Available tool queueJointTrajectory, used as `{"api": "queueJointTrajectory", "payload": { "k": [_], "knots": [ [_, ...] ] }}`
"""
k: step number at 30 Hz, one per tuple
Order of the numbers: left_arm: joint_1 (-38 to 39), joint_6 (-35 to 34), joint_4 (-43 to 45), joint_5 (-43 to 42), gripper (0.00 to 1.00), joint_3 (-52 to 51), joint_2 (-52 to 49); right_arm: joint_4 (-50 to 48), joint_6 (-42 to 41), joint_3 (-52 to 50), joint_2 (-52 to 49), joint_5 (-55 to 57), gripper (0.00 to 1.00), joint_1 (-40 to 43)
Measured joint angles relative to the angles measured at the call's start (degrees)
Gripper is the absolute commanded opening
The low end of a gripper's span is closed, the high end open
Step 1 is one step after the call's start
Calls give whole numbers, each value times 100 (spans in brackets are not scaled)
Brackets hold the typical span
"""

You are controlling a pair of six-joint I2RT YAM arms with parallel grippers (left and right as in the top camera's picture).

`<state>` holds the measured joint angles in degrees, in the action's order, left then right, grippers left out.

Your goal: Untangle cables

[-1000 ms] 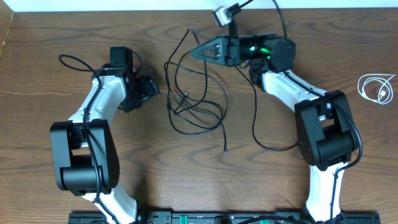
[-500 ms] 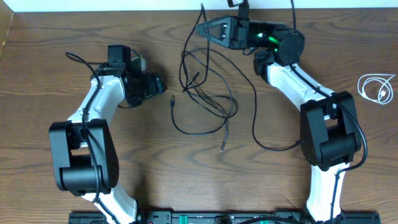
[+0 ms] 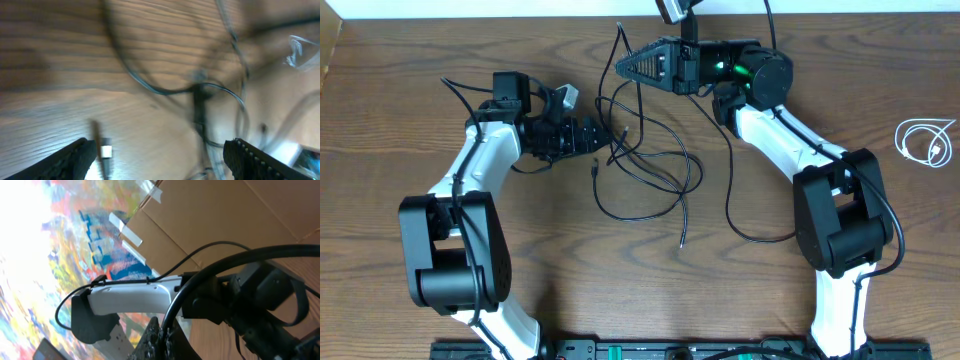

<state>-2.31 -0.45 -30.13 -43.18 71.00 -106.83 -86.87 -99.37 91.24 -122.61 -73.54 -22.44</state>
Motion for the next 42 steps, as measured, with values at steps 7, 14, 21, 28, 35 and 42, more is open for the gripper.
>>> {"api": "queueJointTrajectory", "payload": {
  "k": [7,14,21,28,35,42],
  "knots": [
    [282,-1130,61,2035,87,0,-37,98,-48,544,52,-9,1,-232],
    [267,-1445,11,2522,87,0,-57,203,-175,966,96,-247,1,-533],
    [-492,-586,-44,789,86,0,-61,525,-179,997,114,-496,1,-516],
    [-977,1021,-573,-1266,62,0,-63,782,-179,997,116,-682,1,-409],
    [-1095,1626,-522,-1784,60,0,-66,793,-177,997,116,-717,1,-205],
    [-975,1762,-446,-1869,81,0,-66,793,-177,997,116,-745,1,-229]
  ]
}}
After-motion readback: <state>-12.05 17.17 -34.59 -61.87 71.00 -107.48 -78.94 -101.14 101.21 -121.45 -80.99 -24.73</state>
